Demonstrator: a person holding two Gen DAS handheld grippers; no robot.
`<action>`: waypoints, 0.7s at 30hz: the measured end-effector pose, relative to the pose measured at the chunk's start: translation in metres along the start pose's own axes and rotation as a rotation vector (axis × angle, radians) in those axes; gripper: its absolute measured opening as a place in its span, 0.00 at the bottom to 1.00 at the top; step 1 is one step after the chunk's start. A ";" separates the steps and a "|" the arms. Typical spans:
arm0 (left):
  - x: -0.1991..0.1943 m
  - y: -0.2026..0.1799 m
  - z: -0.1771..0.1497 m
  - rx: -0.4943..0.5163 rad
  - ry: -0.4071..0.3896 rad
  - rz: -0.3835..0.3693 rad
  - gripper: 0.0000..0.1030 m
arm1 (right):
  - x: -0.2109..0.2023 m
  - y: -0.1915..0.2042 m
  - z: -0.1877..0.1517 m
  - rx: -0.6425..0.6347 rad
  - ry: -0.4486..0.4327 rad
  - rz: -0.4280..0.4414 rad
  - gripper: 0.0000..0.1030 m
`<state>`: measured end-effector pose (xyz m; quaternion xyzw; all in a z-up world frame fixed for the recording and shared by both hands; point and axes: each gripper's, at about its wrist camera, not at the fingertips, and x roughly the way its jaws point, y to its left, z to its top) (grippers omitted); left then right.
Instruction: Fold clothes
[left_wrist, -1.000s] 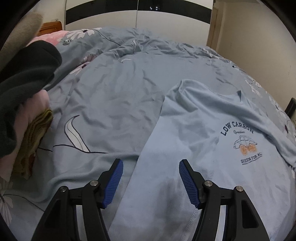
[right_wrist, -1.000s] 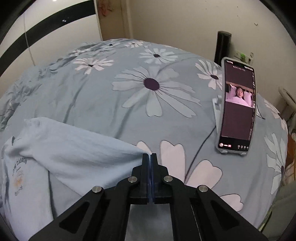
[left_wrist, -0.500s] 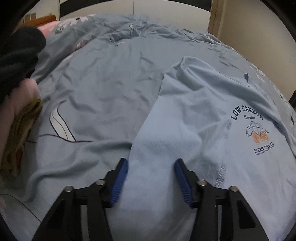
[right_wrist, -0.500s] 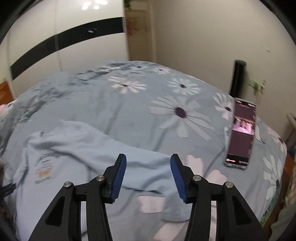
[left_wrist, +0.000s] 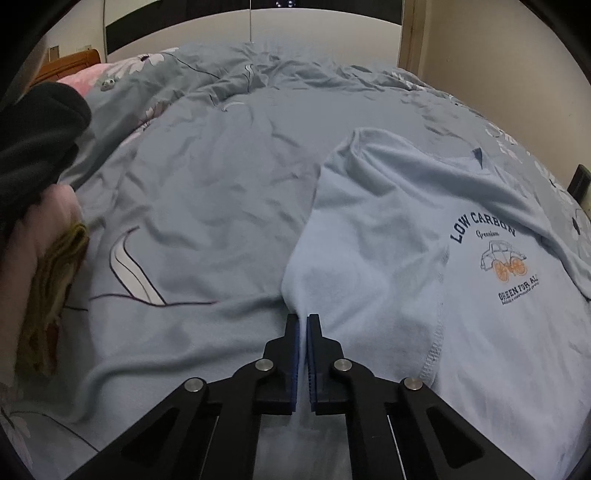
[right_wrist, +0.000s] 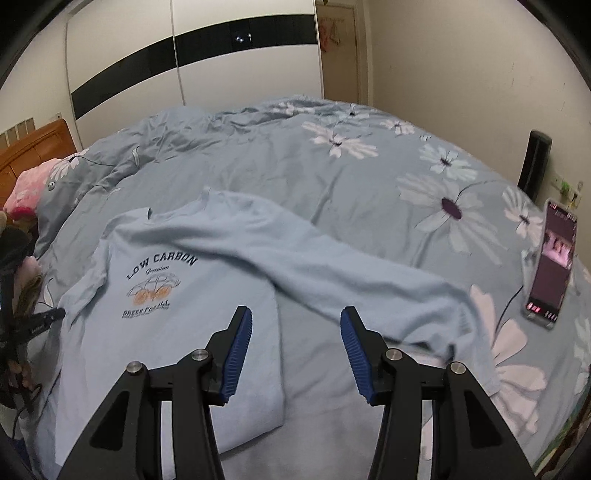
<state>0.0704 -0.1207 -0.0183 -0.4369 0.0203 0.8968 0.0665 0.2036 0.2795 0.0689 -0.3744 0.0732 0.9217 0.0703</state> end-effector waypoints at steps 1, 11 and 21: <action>-0.002 0.002 0.001 0.009 -0.012 0.029 0.03 | 0.002 0.000 -0.003 0.005 0.008 0.002 0.50; -0.006 0.034 0.024 0.070 -0.089 0.375 0.04 | 0.011 -0.006 -0.020 0.035 0.060 0.010 0.50; -0.001 0.043 0.025 -0.024 -0.050 0.195 0.12 | 0.021 -0.017 -0.030 0.116 0.108 0.212 0.50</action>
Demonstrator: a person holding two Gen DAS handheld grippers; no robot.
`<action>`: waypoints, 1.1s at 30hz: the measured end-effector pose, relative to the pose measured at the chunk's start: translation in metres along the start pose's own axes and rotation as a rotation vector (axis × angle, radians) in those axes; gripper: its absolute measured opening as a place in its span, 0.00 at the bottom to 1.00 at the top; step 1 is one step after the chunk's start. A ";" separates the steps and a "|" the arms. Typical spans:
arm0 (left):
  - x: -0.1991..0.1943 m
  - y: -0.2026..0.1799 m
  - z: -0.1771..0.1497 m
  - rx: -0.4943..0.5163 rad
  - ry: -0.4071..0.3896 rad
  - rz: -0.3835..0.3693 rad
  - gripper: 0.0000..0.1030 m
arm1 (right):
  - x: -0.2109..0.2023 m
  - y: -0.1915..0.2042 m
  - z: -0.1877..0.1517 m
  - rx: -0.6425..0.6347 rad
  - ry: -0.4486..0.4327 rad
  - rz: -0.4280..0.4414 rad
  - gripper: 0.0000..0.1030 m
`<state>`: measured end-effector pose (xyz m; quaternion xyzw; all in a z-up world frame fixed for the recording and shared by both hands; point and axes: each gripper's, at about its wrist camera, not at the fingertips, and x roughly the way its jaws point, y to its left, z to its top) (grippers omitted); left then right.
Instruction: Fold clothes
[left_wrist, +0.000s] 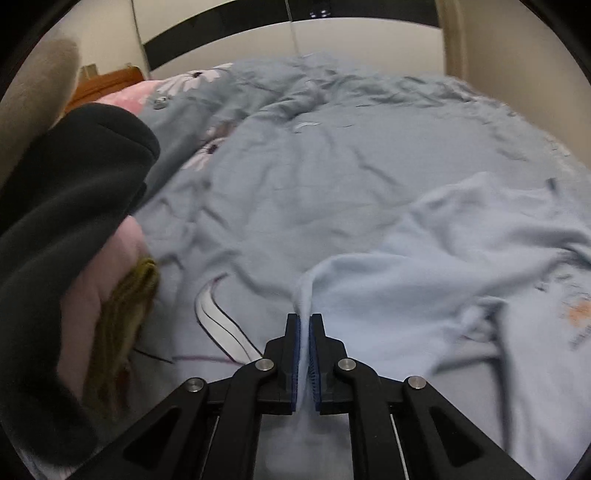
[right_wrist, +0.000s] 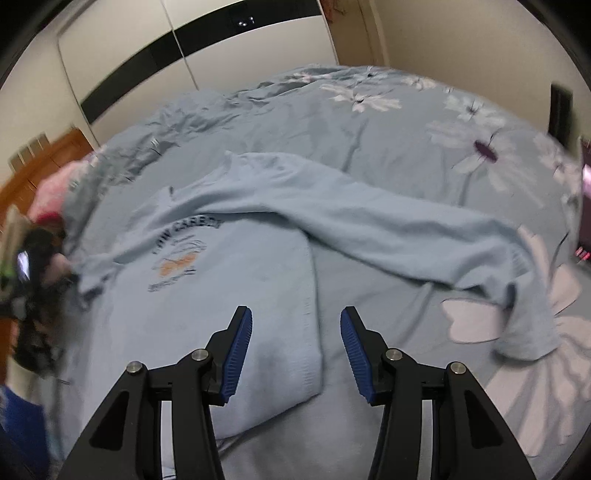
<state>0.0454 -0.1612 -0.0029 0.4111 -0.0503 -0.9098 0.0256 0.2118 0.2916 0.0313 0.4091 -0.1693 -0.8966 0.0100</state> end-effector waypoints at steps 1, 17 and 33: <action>-0.009 0.000 -0.004 -0.008 -0.007 -0.019 0.16 | 0.000 -0.006 -0.001 0.019 0.003 0.017 0.50; -0.065 -0.062 -0.097 -0.126 0.177 -0.578 0.52 | 0.038 -0.023 -0.017 0.159 0.099 0.408 0.50; -0.104 -0.090 -0.158 -0.100 0.339 -0.720 0.44 | 0.010 -0.039 -0.039 0.074 0.075 0.360 0.36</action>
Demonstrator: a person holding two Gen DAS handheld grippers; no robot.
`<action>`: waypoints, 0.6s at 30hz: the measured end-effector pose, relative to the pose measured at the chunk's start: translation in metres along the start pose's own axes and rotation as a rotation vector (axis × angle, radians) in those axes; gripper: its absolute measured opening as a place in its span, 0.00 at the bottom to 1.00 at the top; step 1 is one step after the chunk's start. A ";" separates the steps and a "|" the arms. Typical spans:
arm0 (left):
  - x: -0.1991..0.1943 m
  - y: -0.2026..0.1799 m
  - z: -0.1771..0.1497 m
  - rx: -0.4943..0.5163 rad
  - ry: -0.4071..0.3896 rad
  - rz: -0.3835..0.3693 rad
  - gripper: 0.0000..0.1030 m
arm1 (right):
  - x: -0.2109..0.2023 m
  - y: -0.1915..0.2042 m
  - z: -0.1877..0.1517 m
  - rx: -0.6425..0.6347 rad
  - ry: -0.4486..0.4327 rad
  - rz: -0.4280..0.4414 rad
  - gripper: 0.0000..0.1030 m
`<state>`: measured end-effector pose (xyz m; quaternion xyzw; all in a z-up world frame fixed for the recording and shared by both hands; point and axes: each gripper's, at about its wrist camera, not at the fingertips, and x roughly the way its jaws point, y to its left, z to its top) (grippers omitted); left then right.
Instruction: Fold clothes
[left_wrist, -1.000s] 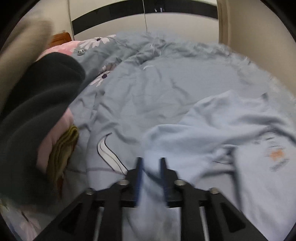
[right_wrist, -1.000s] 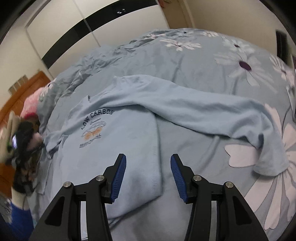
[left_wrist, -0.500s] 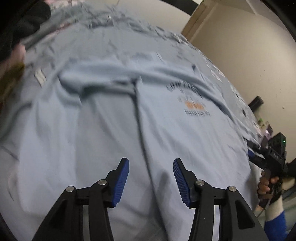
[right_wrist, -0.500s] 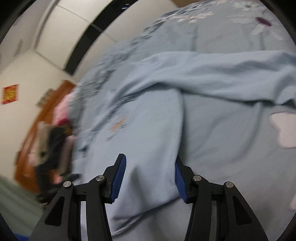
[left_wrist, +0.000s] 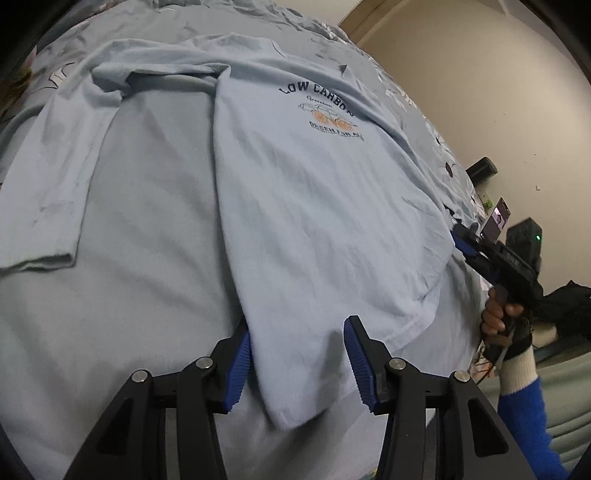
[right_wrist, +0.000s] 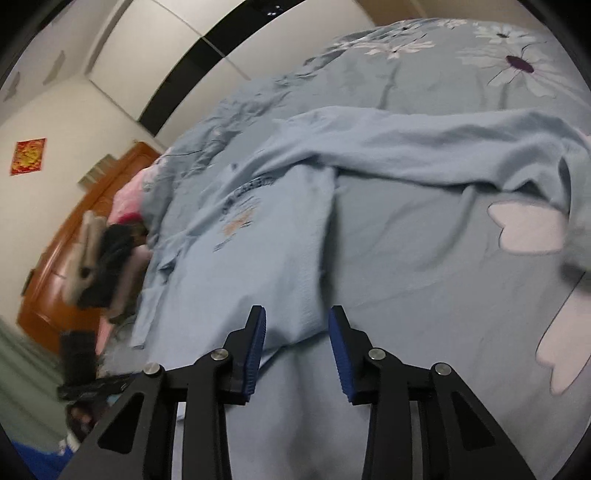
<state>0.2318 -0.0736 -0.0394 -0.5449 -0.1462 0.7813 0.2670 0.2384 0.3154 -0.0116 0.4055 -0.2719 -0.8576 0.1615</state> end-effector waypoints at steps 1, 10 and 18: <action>-0.001 0.001 -0.001 -0.008 -0.001 0.003 0.39 | 0.002 -0.001 0.002 0.010 0.003 0.005 0.36; -0.041 0.003 0.011 -0.021 -0.132 -0.072 0.04 | -0.019 0.024 0.014 -0.005 -0.065 0.107 0.01; -0.045 0.038 0.064 -0.100 -0.242 0.002 0.04 | -0.002 0.037 0.087 0.052 -0.140 0.068 0.01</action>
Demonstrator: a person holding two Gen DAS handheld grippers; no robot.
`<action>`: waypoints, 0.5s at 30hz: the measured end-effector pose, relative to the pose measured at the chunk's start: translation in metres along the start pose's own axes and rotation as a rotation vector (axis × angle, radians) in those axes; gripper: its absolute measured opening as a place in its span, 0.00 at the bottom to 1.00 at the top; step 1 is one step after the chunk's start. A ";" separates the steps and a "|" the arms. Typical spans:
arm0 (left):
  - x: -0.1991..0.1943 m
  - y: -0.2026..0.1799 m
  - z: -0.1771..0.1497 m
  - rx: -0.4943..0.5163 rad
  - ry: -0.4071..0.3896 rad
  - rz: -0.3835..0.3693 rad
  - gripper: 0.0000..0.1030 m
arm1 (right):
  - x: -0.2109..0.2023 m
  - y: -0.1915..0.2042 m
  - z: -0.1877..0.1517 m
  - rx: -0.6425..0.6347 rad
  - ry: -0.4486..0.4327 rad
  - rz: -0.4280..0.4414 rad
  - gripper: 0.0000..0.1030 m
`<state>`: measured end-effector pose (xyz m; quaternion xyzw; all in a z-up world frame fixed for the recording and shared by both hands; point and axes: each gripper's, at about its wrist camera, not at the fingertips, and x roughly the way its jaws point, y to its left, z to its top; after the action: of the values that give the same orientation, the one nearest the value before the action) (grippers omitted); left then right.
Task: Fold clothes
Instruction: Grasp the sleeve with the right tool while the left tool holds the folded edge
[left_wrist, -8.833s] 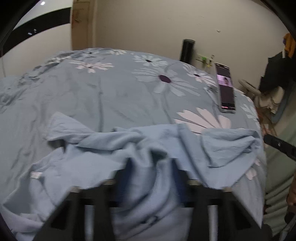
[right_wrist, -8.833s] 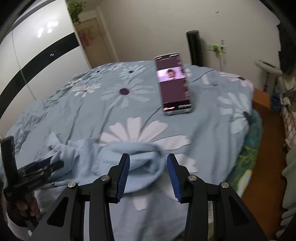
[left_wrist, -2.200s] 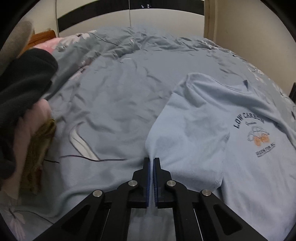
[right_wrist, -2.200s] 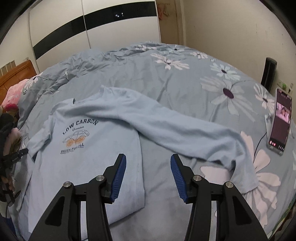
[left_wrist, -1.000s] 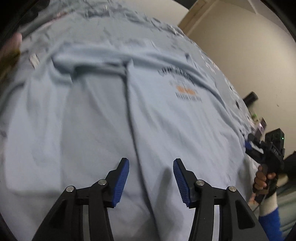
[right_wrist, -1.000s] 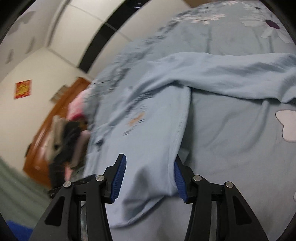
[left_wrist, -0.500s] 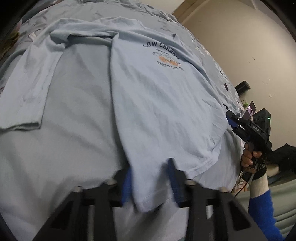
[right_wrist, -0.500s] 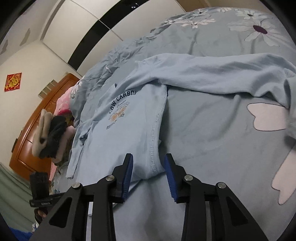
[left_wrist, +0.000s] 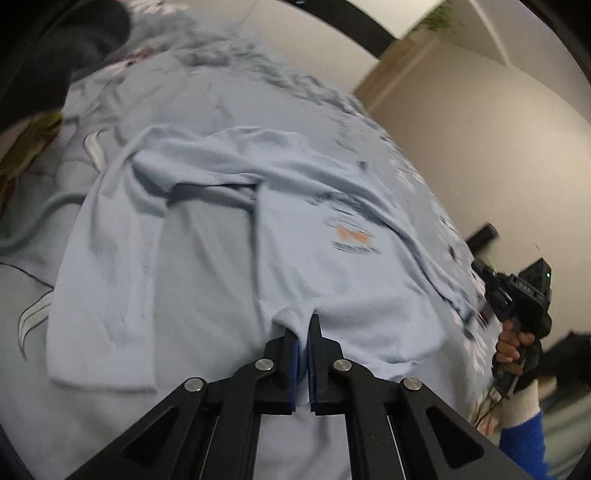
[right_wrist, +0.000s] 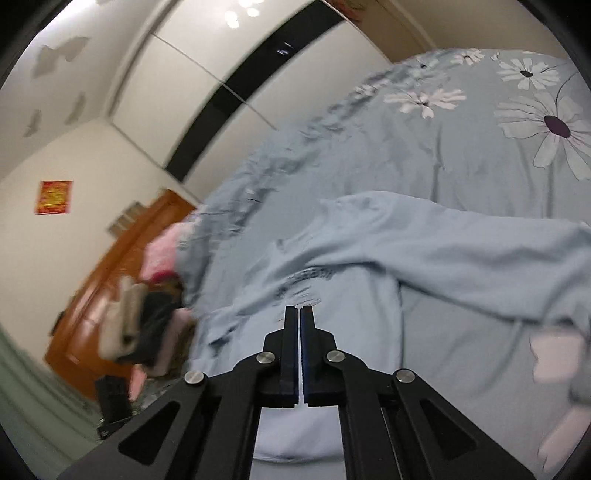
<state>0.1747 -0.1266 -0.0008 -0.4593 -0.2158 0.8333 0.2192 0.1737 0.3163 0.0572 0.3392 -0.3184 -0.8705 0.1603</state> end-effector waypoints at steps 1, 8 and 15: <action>0.007 0.006 0.003 -0.024 0.007 0.001 0.04 | 0.009 -0.004 0.002 0.017 0.014 -0.014 0.01; 0.028 0.026 0.010 -0.049 0.024 0.001 0.04 | 0.002 -0.040 -0.030 0.048 0.120 -0.057 0.07; 0.035 0.024 0.011 -0.014 0.027 0.032 0.04 | -0.009 -0.041 -0.068 0.062 0.167 0.005 0.36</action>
<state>0.1441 -0.1277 -0.0321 -0.4753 -0.2115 0.8290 0.2054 0.2244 0.3208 -0.0043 0.4146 -0.3318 -0.8285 0.1780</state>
